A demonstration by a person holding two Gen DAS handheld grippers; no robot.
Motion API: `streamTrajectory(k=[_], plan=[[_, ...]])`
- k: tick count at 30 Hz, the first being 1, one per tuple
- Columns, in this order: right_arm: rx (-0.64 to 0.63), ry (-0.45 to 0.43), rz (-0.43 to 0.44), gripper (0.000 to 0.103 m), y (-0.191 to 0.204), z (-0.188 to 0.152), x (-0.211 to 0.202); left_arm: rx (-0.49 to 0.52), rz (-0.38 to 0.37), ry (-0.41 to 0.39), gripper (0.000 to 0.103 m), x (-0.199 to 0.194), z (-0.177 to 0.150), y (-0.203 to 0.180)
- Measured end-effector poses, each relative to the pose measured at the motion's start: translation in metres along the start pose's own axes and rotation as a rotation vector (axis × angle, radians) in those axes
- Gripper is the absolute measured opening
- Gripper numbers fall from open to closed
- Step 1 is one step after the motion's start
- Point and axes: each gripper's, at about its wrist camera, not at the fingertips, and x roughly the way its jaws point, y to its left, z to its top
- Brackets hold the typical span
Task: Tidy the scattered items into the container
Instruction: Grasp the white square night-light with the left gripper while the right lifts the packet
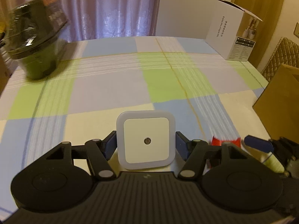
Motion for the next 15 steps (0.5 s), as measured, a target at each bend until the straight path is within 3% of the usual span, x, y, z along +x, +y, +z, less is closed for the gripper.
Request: streamTrajectory(k=[10, 11, 12, 15], plan=[[0.019, 0.017, -0.108, 0.084, 0.019, 0.002, 0.014, -0.037, 0.021, 0.004, 0.061, -0.031, -0.021, 0.022], [0.018, 0.015, -0.118, 0.079, 0.018, 0.000, 0.013, -0.037, 0.019, 0.006, 0.061, -0.032, -0.022, 0.023], [0.011, 0.012, -0.121, 0.058, 0.017, -0.001, 0.011, -0.038, 0.016, 0.008, 0.061, -0.033, -0.024, 0.023], [0.001, 0.013, -0.115, 0.053, 0.014, -0.005, 0.006, -0.035, 0.005, 0.014, 0.061, -0.037, -0.030, 0.020]])
